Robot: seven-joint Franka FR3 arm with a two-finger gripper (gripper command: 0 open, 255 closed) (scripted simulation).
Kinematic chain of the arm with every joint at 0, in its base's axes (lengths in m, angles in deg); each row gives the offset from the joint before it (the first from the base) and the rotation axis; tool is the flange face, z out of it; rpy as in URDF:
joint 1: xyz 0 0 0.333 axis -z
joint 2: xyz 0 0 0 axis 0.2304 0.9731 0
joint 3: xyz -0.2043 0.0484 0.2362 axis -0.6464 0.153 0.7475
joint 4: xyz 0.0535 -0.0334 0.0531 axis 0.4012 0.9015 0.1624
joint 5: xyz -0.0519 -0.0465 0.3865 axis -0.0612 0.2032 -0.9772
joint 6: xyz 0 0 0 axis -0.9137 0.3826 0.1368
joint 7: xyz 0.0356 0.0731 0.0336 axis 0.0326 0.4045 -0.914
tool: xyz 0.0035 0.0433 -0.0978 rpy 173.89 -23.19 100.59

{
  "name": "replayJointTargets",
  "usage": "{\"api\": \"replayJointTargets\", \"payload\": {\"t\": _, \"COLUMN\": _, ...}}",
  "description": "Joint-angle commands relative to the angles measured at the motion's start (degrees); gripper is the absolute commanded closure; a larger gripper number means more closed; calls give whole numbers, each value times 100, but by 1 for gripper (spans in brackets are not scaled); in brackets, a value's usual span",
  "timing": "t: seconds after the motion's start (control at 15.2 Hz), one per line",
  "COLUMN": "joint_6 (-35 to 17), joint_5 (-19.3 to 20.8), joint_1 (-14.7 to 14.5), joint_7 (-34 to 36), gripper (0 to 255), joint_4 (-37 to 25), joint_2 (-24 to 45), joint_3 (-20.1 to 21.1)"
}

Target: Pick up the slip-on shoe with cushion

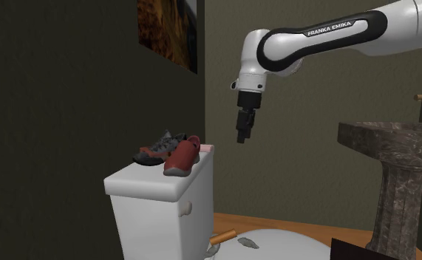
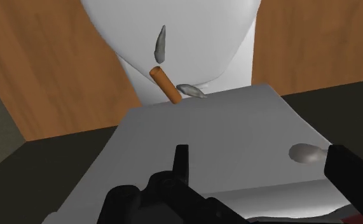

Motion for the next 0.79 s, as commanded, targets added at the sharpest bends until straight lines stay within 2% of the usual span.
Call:
{"api": "replayJointTargets", "payload": {"t": 0.0, "joint_6": -12, "joint_5": -63, "joint_1": -23, "joint_7": -148, "gripper": 0, "joint_4": -465, "joint_2": 423, "joint_3": -13}}
{"api": "replayJointTargets", "payload": {"t": 0.4, "joint_6": 257, "joint_5": -252, "joint_1": -70, "joint_7": -505, "gripper": 0, "joint_4": -2201, "joint_2": 1748, "joint_3": 25}}
{"api": "replayJointTargets", "payload": {"t": 0.73, "joint_6": 796, "joint_5": -371, "joint_1": -94, "joint_7": -731, "gripper": 0, "joint_4": -4170, "joint_2": 3063, "joint_3": 107}}
